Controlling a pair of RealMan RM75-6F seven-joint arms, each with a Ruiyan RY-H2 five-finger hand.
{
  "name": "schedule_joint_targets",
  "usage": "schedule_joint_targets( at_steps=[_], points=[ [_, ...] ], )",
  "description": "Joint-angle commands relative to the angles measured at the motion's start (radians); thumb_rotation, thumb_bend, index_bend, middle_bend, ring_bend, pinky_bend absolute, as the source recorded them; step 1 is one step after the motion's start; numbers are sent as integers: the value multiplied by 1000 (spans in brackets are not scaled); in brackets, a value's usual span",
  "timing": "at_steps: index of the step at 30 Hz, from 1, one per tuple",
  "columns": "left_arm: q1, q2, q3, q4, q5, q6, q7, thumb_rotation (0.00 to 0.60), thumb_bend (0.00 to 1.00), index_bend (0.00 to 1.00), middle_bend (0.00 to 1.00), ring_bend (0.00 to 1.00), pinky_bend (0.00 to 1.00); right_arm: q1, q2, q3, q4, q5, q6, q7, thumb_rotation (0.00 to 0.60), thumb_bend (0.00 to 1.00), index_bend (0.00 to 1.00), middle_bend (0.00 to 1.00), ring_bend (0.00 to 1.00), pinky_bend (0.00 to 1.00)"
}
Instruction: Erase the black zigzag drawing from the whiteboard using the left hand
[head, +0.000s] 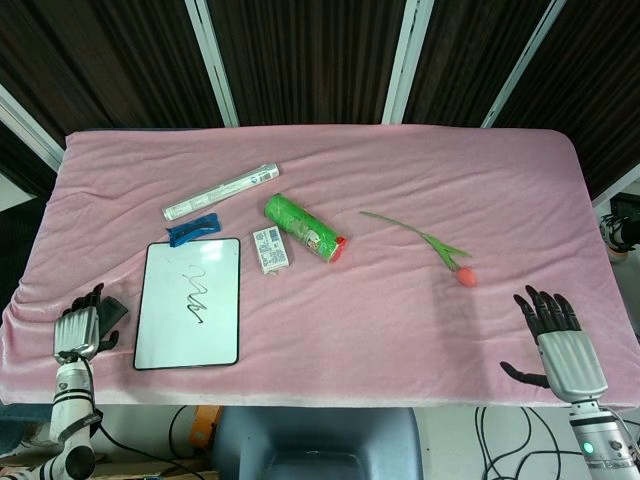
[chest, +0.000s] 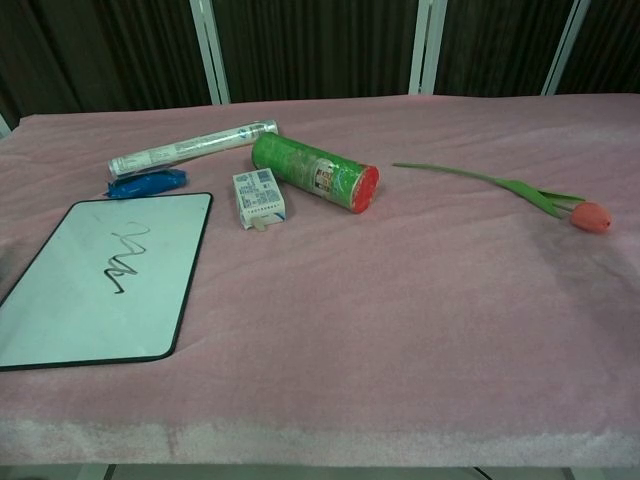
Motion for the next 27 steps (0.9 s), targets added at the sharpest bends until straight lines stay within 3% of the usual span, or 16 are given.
schedule_joint_targets(
  at_steps=[1,7,13,20,23,27],
  points=[
    [1,-1,-8,4,-26,1,23,600,312,116,215,177,317,-1,-1,0,0,1,1,-1,600,304,0,0,0,122],
    [3,-2,-20,13,-55,2,37,600,313,164,259,220,369,0,-4,0,0,1,-1,-9,600,304,0,0,0,122],
    [7,-7,-33,22,-70,14,39,600,319,327,411,332,466,2,-6,0,-1,3,-7,-15,600,304,0,0,0,122],
    [1,5,-43,16,-125,-30,63,600,330,421,506,403,513,1,-6,0,-2,4,-4,-15,600,304,0,0,0,122],
    [2,14,-50,4,-110,-37,32,600,380,488,581,476,536,2,-7,0,-1,4,-6,-17,600,304,0,0,0,122],
    [5,24,-46,-7,-57,-38,-17,600,531,556,652,550,599,3,-8,0,-2,5,-8,-18,600,304,0,0,0,122]
  ],
)
